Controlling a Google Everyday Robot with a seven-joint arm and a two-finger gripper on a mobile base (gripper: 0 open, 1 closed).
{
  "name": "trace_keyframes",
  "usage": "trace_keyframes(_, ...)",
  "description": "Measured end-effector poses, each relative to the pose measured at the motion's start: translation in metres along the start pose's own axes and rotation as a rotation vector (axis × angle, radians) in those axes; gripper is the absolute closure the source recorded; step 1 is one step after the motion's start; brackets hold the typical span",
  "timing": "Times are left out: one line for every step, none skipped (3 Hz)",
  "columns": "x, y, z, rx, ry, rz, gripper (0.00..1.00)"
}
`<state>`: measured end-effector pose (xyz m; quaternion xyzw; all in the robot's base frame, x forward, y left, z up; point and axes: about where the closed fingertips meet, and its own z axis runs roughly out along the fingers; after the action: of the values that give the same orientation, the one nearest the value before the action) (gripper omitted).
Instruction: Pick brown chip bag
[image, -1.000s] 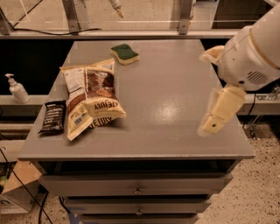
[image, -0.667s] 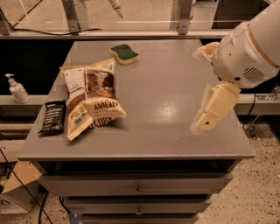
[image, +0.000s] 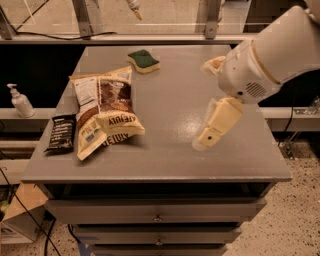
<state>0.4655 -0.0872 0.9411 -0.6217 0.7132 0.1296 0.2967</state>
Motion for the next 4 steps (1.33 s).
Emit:
trace_keyframes(-0.030,-0.002,0.048,-0.052,-0.063,-0.010,0.00)
trace_keyframes(-0.068,-0.001,0.091,-0.085,-0.120,-0.035,0.00)
trace_keyframes(-0.101,0.006,0.130,-0.130,-0.171,-0.066,0.00)
trace_keyframes(-0.116,0.007,0.163,-0.152,-0.203,-0.076,0.00)
